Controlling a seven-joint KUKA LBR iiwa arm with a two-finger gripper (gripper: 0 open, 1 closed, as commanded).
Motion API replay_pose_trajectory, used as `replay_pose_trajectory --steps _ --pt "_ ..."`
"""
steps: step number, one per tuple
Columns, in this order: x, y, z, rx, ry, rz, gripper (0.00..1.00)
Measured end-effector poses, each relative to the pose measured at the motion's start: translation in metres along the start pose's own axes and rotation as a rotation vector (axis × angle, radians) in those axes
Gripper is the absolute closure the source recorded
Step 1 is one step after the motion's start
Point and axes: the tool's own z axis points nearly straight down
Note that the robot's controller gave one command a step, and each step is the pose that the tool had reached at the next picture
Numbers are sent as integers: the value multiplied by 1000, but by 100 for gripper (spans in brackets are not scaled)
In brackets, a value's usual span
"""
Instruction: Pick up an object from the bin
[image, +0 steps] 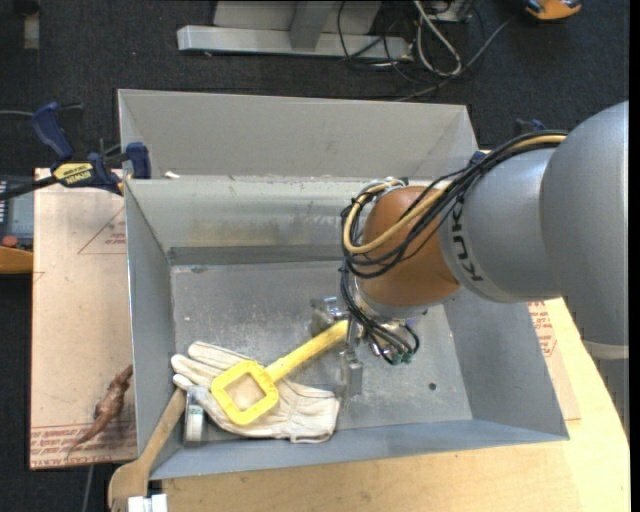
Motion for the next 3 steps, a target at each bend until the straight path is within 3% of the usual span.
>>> replay_pose_trajectory --steps 1,2,3 --pt "20 26 -10 -4 -1 46 0" --pt "31 45 -7 -3 -5 -59 100" --pt "31 45 -7 -3 -6 -59 100"
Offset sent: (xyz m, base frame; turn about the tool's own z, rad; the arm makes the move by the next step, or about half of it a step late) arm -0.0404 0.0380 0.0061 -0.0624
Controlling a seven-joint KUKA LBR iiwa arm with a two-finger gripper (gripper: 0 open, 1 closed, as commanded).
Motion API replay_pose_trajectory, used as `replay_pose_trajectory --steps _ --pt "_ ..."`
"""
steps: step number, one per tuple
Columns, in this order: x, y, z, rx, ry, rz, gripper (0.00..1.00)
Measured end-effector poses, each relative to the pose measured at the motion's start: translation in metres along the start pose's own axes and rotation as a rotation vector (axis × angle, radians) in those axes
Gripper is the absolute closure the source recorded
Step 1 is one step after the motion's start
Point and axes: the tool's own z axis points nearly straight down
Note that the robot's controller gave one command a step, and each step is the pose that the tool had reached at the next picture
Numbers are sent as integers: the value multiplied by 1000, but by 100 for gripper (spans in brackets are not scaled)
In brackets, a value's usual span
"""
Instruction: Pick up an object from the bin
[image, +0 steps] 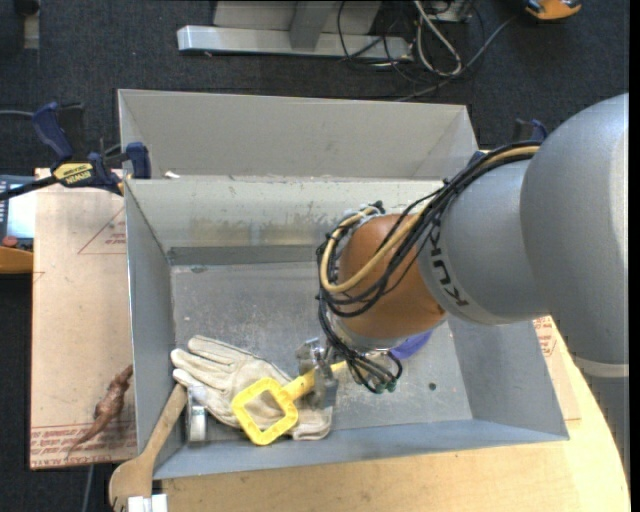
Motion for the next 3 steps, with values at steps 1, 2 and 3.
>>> replay_pose_trajectory --steps 1,2,3 --pt "0 1 -26 -1 12 -5 100" --pt "19 -2 -19 -1 5 -62 100" --pt "21 3 -37 -2 18 -67 100"
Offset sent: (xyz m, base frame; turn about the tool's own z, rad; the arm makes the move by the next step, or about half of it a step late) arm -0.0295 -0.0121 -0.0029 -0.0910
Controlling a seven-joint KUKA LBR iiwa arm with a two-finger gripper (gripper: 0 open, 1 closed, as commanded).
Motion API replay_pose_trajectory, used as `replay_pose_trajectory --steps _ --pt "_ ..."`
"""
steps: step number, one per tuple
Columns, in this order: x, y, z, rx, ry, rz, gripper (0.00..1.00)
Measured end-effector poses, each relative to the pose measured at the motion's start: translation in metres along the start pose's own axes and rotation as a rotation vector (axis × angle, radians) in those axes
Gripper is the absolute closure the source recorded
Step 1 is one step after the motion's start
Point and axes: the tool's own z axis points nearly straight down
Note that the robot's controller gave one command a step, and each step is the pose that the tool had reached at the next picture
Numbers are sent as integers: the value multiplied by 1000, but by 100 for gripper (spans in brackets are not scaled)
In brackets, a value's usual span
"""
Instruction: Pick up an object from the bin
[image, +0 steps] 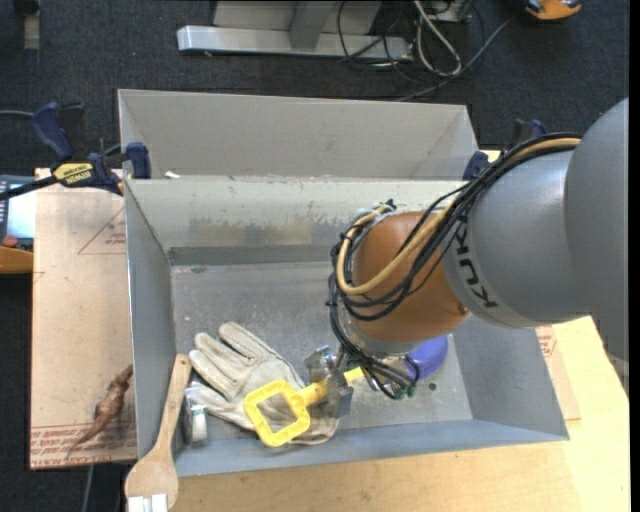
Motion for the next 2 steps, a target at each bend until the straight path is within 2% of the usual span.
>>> replay_pose_trajectory --steps 1,2 --pt "15 -48 3 2 -2 -109 100" --pt "7 -17 -95 -2 -5 -58 100"
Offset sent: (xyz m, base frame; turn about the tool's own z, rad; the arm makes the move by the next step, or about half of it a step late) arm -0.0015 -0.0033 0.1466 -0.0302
